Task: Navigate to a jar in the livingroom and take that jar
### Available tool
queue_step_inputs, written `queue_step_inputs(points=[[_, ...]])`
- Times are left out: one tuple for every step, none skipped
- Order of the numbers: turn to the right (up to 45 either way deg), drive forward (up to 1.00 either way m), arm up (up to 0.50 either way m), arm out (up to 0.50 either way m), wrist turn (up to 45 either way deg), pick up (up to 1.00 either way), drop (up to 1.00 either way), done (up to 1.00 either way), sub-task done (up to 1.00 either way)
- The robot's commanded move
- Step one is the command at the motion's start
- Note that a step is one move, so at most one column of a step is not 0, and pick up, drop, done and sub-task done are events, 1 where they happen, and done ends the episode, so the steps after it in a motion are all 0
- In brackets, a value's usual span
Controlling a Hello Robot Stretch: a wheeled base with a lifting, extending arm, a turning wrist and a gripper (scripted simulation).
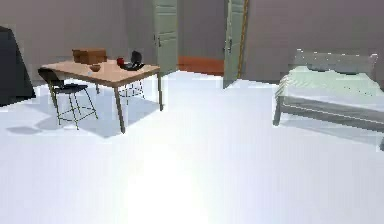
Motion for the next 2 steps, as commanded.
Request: queue_step_inputs(points=[[-45.0, 0.0, 0.0, 0.0, 0.0, 0.0, 0.0, 0.0, 0.0], [-15.0, 0.0, 0.0, 0.0, 0.0, 0.0, 0.0, 0.0, 0.0]])
